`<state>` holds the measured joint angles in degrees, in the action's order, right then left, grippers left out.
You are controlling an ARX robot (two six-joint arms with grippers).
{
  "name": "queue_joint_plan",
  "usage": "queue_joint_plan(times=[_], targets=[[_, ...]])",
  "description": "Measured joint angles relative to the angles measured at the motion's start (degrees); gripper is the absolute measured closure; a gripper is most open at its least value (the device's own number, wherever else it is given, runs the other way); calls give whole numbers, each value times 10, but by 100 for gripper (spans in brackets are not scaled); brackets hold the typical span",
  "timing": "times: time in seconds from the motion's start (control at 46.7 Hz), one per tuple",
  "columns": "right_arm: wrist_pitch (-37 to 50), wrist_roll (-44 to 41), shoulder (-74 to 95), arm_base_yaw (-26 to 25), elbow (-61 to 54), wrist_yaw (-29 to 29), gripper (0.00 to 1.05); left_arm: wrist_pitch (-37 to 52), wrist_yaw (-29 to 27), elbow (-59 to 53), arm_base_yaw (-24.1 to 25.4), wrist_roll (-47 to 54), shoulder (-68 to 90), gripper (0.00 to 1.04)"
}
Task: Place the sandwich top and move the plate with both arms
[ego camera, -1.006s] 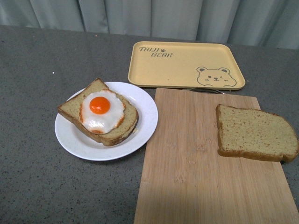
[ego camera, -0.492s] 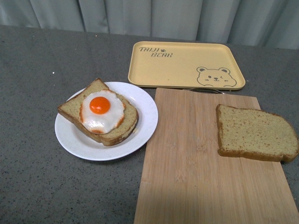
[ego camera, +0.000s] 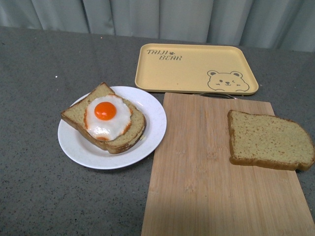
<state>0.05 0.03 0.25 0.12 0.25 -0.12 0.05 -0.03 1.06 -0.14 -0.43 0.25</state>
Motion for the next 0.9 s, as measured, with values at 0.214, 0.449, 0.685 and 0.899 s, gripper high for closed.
queue_joint_plan(times=[0.214, 0.449, 0.685, 0.899], targets=[[0, 0, 0, 0, 0, 0, 9, 0, 0, 0, 0, 0, 0, 7], [0, 0, 0, 0, 0, 0, 9, 0, 0, 0, 0, 0, 0, 7], [0, 0, 0, 0, 0, 0, 9, 0, 0, 0, 0, 0, 0, 7], [73, -113, 112, 17, 7, 191, 9, 0, 0, 0, 0, 0, 0, 7]])
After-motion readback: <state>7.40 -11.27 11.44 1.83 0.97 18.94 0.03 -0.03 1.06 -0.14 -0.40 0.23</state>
